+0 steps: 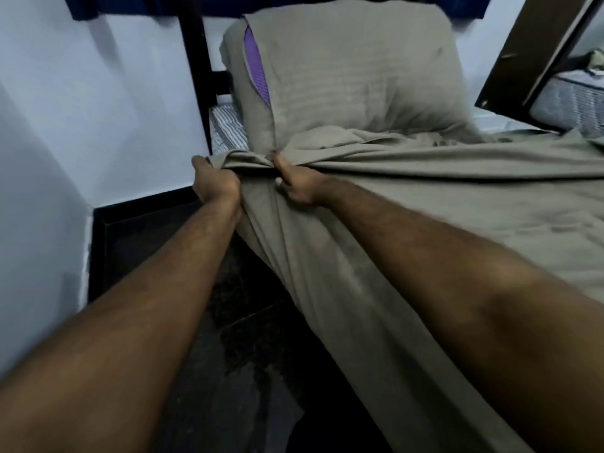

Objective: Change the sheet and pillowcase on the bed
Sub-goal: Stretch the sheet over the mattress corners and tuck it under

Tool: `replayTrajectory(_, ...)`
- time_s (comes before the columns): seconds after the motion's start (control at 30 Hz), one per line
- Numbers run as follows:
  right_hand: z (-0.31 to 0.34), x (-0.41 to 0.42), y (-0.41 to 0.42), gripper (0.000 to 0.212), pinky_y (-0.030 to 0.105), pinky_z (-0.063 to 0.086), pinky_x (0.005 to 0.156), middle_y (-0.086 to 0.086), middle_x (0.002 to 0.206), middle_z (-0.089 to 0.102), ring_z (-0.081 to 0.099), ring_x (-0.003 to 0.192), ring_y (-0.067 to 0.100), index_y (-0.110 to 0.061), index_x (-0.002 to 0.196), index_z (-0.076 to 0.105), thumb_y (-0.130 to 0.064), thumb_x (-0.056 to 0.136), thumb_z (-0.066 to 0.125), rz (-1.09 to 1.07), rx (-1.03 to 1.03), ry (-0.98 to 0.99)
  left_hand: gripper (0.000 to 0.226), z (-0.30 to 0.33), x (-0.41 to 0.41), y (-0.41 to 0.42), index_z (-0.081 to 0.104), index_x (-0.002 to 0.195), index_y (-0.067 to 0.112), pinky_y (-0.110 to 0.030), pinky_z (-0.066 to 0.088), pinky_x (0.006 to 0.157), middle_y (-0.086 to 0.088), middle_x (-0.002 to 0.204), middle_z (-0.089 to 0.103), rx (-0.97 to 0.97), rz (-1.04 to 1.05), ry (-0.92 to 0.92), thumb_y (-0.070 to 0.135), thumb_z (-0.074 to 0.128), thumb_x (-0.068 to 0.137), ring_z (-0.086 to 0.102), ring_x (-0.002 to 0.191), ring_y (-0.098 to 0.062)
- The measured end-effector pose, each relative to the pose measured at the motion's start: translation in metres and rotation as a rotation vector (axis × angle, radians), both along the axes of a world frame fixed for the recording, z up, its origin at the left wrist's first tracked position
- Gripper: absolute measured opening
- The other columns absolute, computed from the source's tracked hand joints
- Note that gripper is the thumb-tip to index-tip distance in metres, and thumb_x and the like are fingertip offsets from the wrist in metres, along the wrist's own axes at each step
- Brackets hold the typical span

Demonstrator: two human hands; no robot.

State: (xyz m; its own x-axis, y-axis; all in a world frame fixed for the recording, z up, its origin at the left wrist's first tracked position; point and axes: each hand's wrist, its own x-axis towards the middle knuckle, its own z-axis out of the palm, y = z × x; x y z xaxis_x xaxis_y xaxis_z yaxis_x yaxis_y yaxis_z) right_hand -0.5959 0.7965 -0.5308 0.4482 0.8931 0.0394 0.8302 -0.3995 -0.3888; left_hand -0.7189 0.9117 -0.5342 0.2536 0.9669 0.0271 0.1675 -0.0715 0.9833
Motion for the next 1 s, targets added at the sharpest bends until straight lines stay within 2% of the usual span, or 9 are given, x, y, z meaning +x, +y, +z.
replayTrajectory(0.13, -0.029, 0.020, 0.020, 0.067, 0.029, 0.029, 0.114, 0.021, 0.156, 0.037, 0.041, 0.142, 0.030, -0.014, 0.158, 0.013, -0.024, 0.102, 0.048, 0.088, -0.076, -0.041, 0.056, -0.045, 0.023, 0.019, 0.057, 0.134, 0.022, -0.037, 0.048, 0.105, -0.010, 0.128, 0.065, -0.170, -0.031, -0.060, 0.023, 0.042, 0.080, 0.061, 0.116, -0.032)
replayTrajectory(0.27, -0.060, 0.035, 0.039, 0.062, 0.046, 0.037, 0.111, 0.013, 0.153, 0.045, 0.047, 0.137, 0.031, -0.033, 0.157, 0.007, -0.040, 0.103, 0.036, 0.084, -0.098, -0.189, 0.044, -0.118, 0.065, 0.057, 0.062, 0.128, 0.019, -0.044, 0.051, 0.103, -0.008, 0.126, 0.066, -0.302, 0.033, -0.156, 0.019, 0.042, 0.088, 0.063, 0.114, -0.029)
replayTrajectory(0.37, -0.071, 0.041, 0.053, 0.066, 0.043, 0.044, 0.102, 0.014, 0.147, 0.052, 0.054, 0.130, 0.034, -0.037, 0.158, 0.002, -0.044, 0.101, 0.036, 0.156, -0.076, -0.323, 0.036, -0.114, 0.068, 0.050, 0.056, 0.128, 0.009, -0.040, 0.049, 0.102, -0.017, 0.130, 0.063, -0.351, 0.236, -0.216, 0.008, 0.042, 0.095, 0.060, 0.119, -0.035)
replayTrajectory(0.53, -0.081, 0.052, 0.069, 0.080, 0.041, 0.045, 0.096, 0.018, 0.130, 0.063, 0.057, 0.122, 0.033, -0.029, 0.160, 0.005, -0.045, 0.095, 0.048, 0.125, 0.222, -0.334, 0.054, -0.130, 0.097, 0.047, 0.021, 0.153, -0.005, -0.029, 0.018, 0.110, -0.022, 0.162, 0.022, -0.466, 0.181, -0.058, 0.013, 0.040, 0.105, 0.021, 0.150, -0.033)
replayTrajectory(0.63, -0.087, 0.058, 0.073, 0.085, 0.041, 0.047, 0.098, 0.014, 0.129, 0.064, 0.058, 0.122, 0.031, -0.027, 0.161, 0.007, -0.046, 0.091, 0.051, 0.073, 0.358, -0.313, 0.075, -0.136, 0.107, 0.047, 0.004, 0.158, -0.001, -0.036, 0.008, 0.120, -0.019, 0.167, 0.003, -0.418, 0.049, 0.083, 0.035, 0.043, 0.105, 0.001, 0.155, -0.032)
replayTrajectory(0.73, -0.087, 0.065, 0.077, 0.084, 0.040, 0.050, 0.091, 0.013, 0.123, 0.067, 0.061, 0.116, 0.031, -0.029, 0.160, 0.011, -0.045, 0.089, 0.052, 0.077, 0.416, -0.265, 0.066, -0.137, 0.107, 0.040, 0.020, 0.157, -0.001, -0.037, 0.014, 0.120, -0.028, 0.163, 0.013, -0.212, 0.018, 0.169, 0.039, 0.037, 0.107, 0.012, 0.153, -0.038)
replayTrajectory(0.87, -0.080, 0.070, 0.081, 0.081, 0.041, 0.050, 0.090, 0.013, 0.125, 0.067, 0.060, 0.116, 0.032, -0.034, 0.159, 0.015, -0.043, 0.090, 0.055, 0.073, 0.444, -0.118, 0.061, -0.114, 0.102, 0.009, 0.057, 0.141, 0.014, -0.035, 0.032, 0.118, -0.013, 0.144, 0.056, -0.114, -0.115, -0.039, 0.055, 0.031, 0.103, 0.049, 0.136, -0.027)
replayTrajectory(0.93, -0.077, 0.072, 0.081, 0.081, 0.041, 0.050, 0.090, 0.013, 0.119, 0.069, 0.062, 0.113, 0.032, -0.034, 0.159, 0.018, -0.032, 0.087, 0.054, 0.067, 0.479, -0.017, 0.068, -0.107, 0.098, -0.010, 0.052, 0.145, 0.020, -0.041, 0.035, 0.117, -0.006, 0.146, 0.054, -0.202, -0.138, -0.117, 0.065, 0.037, 0.096, 0.049, 0.136, -0.023)
replayTrajectory(1.0, -0.075, 0.070, 0.084, 0.074, 0.040, 0.051, 0.089, 0.010, 0.107, 0.070, 0.064, 0.104, 0.029, -0.028, 0.156, 0.029, -0.019, 0.086, 0.051, 0.061, 0.590, 0.119, 0.061, -0.112, 0.093, -0.024, 0.037, 0.154, 0.013, -0.039, 0.028, 0.120, -0.006, 0.155, 0.041, -0.198, -0.150, -0.082, 0.050, 0.037, 0.105, 0.036, 0.145, -0.023)
